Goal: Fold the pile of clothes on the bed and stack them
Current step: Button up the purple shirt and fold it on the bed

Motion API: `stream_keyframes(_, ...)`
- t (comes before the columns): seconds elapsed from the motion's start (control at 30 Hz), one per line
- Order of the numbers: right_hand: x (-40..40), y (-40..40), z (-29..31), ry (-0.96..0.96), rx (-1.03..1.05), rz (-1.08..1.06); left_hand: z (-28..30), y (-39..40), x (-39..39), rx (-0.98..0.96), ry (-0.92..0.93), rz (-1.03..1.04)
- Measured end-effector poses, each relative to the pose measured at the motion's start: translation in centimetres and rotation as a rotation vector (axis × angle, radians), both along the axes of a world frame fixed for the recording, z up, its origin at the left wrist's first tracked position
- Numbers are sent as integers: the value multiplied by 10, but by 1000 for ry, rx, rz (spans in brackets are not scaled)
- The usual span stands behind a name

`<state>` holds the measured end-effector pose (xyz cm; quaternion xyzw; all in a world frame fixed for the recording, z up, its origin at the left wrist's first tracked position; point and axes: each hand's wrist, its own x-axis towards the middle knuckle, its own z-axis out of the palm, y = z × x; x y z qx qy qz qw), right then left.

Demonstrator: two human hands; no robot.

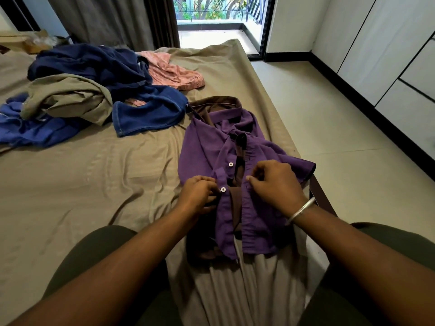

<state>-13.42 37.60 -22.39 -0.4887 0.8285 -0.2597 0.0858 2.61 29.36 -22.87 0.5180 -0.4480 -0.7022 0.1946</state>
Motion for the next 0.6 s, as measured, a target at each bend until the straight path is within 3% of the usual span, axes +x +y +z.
stream_keyframes(0.17, 14, -8, -17, 148, 213, -96, -5, 1, 2, -26, -40, -45)
stream_keyframes(0.3, 17, -6, -15, 130, 306, -91, -7, 1, 3, -42, -35, -51)
stream_keyframes(0.43, 12, -3, -9, -11, 254, -112, -7, 4, 4, -57, -30, -70)
stream_keyframes(0.6, 9, 9, -4, -313, 35, -124, -7, 8, 6, -67, -11, -100)
